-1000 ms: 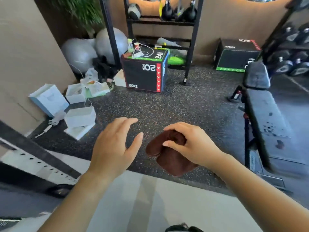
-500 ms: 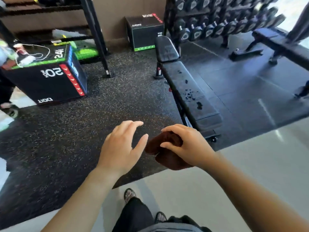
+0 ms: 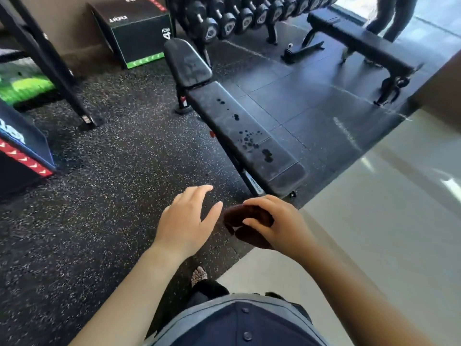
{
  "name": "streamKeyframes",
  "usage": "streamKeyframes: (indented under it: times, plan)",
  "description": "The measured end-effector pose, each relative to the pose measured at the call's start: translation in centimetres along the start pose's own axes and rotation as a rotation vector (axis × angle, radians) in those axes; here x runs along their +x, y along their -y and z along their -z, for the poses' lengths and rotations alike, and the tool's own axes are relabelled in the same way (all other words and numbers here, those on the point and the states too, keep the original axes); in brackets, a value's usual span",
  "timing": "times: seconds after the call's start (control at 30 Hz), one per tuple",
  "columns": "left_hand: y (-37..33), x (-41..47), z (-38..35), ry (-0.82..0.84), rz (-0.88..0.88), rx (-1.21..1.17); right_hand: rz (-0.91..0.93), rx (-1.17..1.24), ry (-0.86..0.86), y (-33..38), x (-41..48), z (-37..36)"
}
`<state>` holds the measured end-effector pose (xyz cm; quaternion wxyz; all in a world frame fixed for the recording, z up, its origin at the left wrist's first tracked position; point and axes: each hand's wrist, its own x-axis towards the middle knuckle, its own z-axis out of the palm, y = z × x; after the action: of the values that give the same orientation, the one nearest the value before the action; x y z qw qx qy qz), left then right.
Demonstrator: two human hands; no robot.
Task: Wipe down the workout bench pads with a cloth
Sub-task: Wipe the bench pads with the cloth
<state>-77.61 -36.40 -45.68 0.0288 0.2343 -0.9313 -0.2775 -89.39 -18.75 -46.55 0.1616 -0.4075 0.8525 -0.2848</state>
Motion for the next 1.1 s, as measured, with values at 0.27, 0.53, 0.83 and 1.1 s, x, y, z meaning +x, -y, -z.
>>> streamKeyframes:
  times: [0.27, 0.53, 0.83, 1.1]
  plan:
    - [2.5, 10.1, 1.1, 0.127, -0.123, -0.033, -0.174, 0.039, -0.114, -1.5, 6.0, -0.5]
    - [-0.2, 20.9, -2.1, 0.31, -0.283, 0.085, -0.344, 0.085, -0.205, -7.0, 11.8, 1.2]
    - [-6.3, 34.4, -2.6, 0.393, -0.471, 0.229, -0.457, 0.208, -0.3, -13.5, 20.0, 5.3]
    - [-7.4, 43.2, -3.2, 0.466, -0.618, 0.265, -0.56, 0.224, -0.388, -15.6, 25.2, 6.5]
